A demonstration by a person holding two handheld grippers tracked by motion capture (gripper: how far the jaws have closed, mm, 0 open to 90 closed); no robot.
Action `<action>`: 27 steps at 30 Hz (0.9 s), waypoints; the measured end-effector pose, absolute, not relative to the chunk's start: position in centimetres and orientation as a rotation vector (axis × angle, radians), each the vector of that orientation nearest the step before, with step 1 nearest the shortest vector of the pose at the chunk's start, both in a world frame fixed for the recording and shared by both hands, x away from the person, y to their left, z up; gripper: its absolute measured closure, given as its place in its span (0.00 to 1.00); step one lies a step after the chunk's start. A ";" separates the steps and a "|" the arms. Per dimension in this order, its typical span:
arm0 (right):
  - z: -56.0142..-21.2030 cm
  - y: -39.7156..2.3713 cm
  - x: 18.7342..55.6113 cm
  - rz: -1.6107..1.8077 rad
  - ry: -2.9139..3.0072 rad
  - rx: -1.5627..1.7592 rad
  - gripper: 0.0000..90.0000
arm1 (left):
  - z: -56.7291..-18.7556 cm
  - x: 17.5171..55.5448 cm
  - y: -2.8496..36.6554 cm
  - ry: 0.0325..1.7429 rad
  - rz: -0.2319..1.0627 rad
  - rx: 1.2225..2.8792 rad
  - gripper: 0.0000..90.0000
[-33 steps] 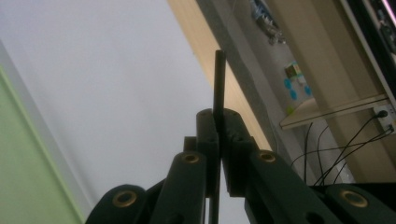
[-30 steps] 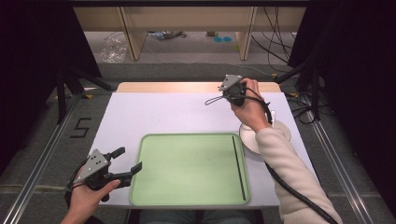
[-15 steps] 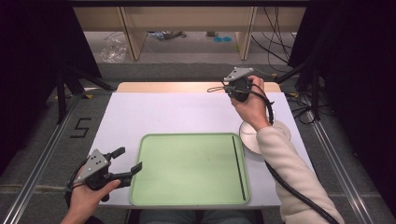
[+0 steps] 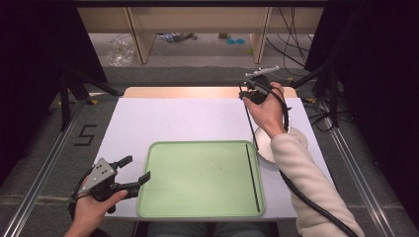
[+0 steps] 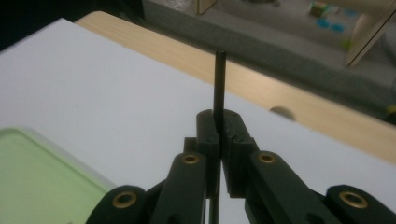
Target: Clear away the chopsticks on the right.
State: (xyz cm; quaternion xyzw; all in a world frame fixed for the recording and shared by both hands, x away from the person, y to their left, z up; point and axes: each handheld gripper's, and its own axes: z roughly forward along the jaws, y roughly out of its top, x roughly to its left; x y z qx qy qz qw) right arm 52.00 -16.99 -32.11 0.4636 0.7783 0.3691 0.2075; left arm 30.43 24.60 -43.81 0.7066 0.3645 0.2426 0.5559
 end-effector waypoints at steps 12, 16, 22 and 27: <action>-32.3 -16.6 52.0 0.961 2.159 1.464 0.98 | -43.8 30.5 24.6 0.860 0.570 1.667 0.17; -32.8 -16.5 51.9 0.926 2.191 1.591 0.98 | -43.8 30.4 24.6 0.859 0.573 1.669 0.17; -37.0 -15.1 51.1 0.678 2.272 1.950 0.98 | -43.8 30.5 24.6 0.849 0.571 1.677 0.17; -40.7 -15.3 50.5 0.524 2.314 2.005 0.97 | -43.9 30.4 24.6 0.856 0.571 1.677 0.17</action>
